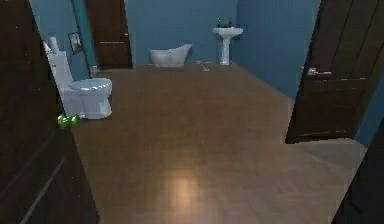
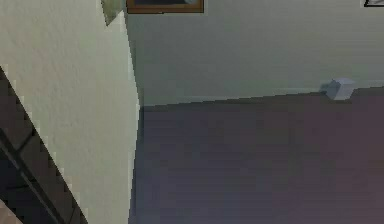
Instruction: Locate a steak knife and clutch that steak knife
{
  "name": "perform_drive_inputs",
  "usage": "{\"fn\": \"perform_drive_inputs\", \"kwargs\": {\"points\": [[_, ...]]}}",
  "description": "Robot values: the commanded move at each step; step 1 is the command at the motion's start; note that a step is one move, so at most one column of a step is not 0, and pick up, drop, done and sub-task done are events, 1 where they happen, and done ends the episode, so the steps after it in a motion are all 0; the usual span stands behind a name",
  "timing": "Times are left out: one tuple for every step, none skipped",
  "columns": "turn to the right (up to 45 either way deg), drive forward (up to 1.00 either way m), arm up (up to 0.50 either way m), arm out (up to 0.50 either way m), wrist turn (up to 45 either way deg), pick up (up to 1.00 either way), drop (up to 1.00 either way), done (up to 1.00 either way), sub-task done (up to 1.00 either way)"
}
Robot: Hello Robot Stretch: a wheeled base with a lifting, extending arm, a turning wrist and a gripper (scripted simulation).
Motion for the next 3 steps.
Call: {"fn": "perform_drive_inputs", "kwargs": {"points": [[3.0,0.00,0.00,0.00,0.0,0.00,0.00,0.00,0.00],[-12.0,0.00,0.00,0.00,0.0,0.00,0.00,0.00,0.00],[0.0,0.45,0.00,0.00,0.0,0.00,0.00,0.00,0.00]]}}
